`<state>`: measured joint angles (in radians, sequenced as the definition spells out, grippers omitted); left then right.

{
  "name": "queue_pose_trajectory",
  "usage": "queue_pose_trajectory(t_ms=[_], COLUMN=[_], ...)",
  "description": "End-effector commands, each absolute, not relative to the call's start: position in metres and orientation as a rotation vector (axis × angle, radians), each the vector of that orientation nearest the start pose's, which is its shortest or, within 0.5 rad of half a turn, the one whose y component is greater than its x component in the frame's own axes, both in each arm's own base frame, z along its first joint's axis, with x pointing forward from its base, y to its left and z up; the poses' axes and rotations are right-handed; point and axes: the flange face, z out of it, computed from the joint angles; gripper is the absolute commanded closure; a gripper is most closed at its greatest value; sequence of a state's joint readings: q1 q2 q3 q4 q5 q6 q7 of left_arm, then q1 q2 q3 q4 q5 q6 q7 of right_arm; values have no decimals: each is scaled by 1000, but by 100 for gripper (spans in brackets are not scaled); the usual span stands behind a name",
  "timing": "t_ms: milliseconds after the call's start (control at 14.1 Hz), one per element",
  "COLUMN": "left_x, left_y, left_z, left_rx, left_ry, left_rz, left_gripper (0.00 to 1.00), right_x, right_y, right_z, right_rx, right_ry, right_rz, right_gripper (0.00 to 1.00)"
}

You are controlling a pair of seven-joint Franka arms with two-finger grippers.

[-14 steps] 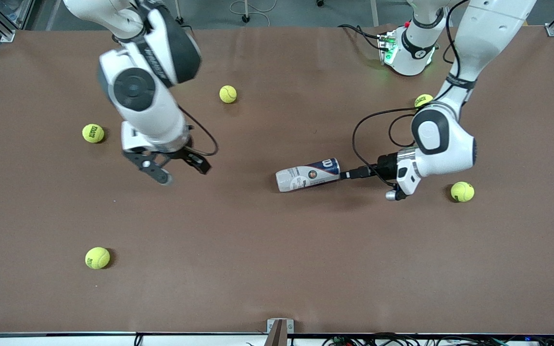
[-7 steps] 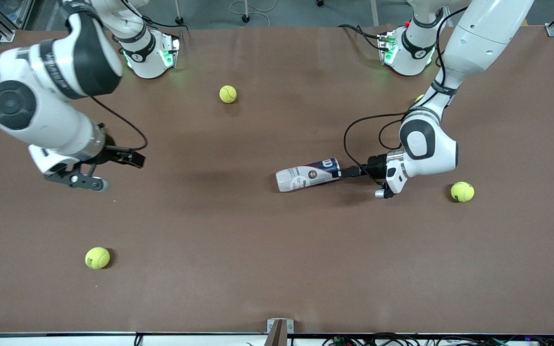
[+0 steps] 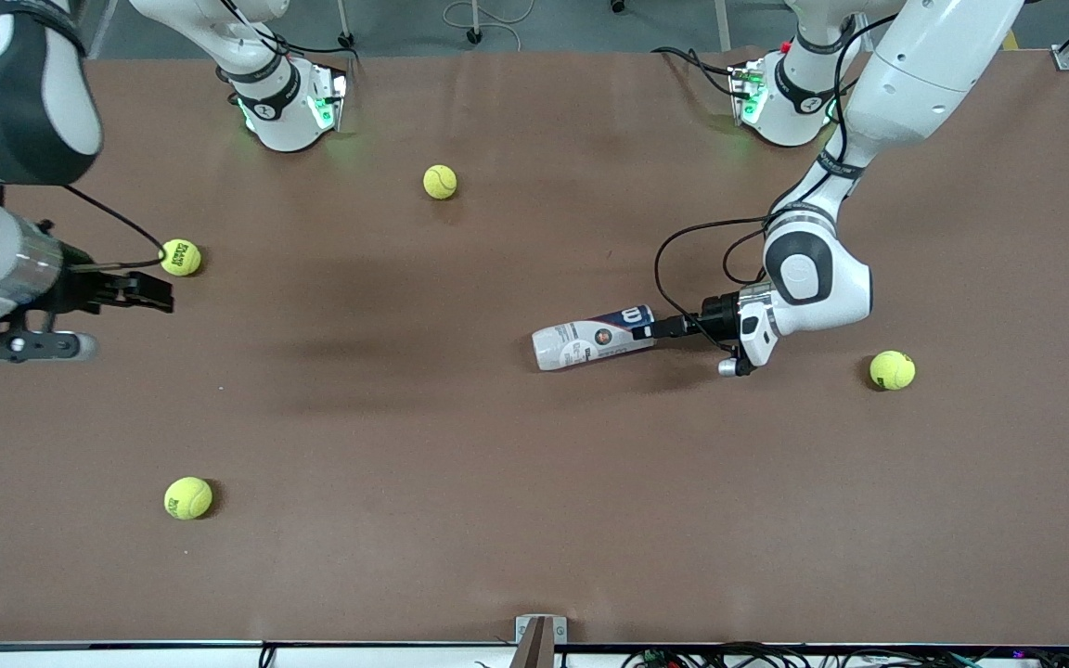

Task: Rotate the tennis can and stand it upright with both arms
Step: 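Hold the can with the left gripper while the right gripper withdraws, then rotate the can upright with the left gripper and lower it onto the table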

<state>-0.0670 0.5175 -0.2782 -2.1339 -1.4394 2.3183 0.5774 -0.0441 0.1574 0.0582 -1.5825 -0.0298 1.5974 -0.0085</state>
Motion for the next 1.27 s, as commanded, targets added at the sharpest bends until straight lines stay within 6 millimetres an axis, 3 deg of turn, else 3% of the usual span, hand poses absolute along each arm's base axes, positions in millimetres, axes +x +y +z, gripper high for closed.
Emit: queue_pose_trajectory(t_ms=[0,141,283,495,637,849,1203], left_x=[504,505,509,520,531,554,584], left_y=[-216,-216,-215,-214,-216,-220,-222], left_z=[159,159,166,182,204,252,331], left_rx=[2088,2084,2081,2073,2061,2037,2164], left_ry=[370,358,350,338,328,326,225], left_rz=[-184,-171,-152,-115,-75,-21,-35], left_gripper=[48,70,83,91,98,100,100], right_x=[591,590,593,588,585,585,589], right_y=[-11,-8,-10,-6,-3,-5,-24], right_z=[545,547,555,552,552,555,591], right_rx=[-3159,-3160,-3161,-3144,-3143,-3142,-3171], right_ry=[-55,-47,-22,42,57,33,-92], right_rz=[224,226,199,248,282,291,174], right_gripper=[0,0,0,0,0,0,0])
